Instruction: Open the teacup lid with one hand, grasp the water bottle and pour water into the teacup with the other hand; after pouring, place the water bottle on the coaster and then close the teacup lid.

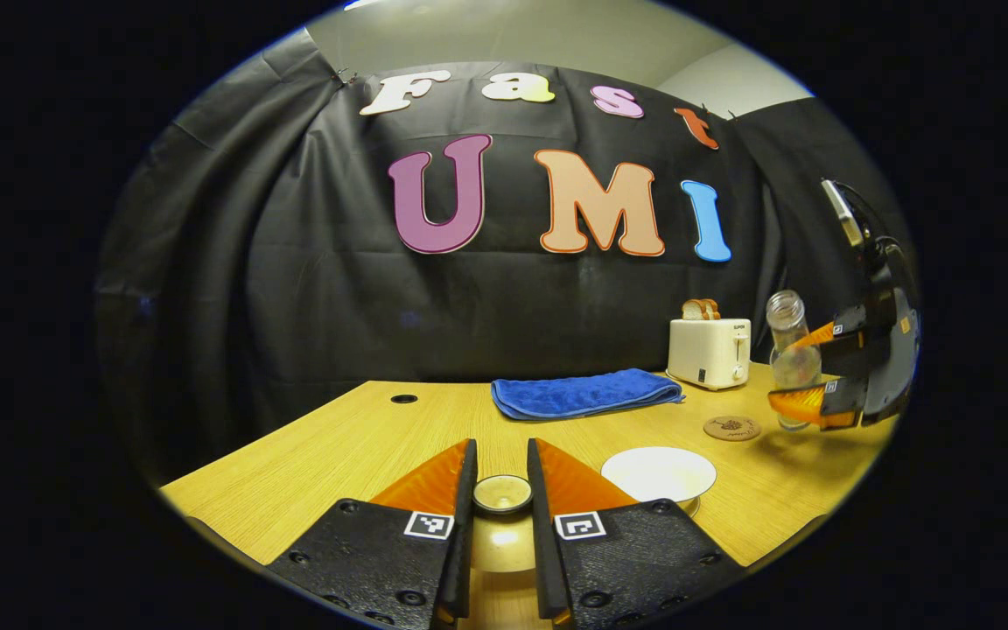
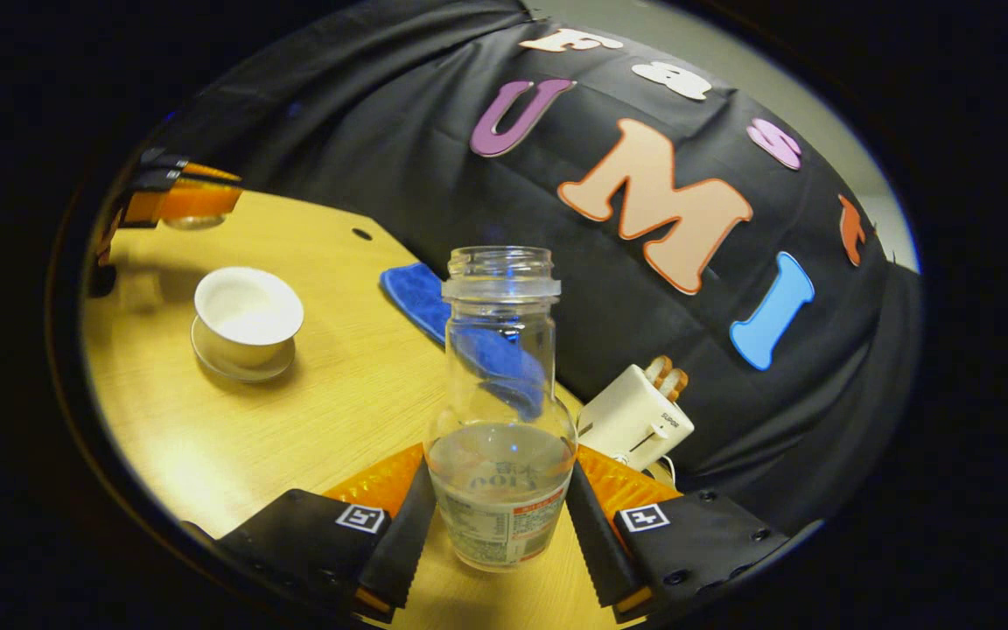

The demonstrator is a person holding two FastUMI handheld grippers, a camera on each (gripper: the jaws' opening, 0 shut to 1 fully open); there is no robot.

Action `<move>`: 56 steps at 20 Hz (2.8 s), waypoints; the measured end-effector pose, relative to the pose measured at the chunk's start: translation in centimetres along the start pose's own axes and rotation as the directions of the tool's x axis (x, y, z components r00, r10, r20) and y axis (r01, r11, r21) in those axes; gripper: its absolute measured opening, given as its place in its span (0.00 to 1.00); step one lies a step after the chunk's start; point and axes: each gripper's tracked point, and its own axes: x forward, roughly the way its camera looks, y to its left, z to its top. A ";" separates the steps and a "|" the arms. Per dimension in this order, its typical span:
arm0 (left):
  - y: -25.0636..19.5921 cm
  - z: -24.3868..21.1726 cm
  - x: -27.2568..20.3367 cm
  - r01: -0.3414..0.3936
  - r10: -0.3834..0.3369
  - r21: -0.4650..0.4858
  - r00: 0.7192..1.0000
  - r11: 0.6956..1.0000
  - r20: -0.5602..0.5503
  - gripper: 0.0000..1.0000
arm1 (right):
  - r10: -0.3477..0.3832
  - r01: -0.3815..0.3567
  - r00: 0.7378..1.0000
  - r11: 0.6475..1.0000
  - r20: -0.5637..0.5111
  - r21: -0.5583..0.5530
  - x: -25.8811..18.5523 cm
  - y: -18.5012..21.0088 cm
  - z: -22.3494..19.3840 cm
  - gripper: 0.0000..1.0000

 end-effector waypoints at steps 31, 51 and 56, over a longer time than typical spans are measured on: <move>0.3 0.0 0.0 -0.011 0.011 -0.001 1.000 1.000 -0.003 0.27 | -0.106 0.159 0.987 0.656 0.118 -0.738 1.6 2.5 6.2 0.80; 0.5 -0.1 0.0 -0.014 0.014 -0.001 1.000 1.000 -0.003 0.27 | -0.133 0.305 0.952 0.425 0.275 -0.852 0.8 1.8 9.5 0.80; 0.6 0.0 0.0 -0.017 0.017 0.000 1.000 1.000 -0.003 0.27 | -0.138 0.377 0.926 0.365 0.351 -0.851 0.4 1.3 11.6 0.81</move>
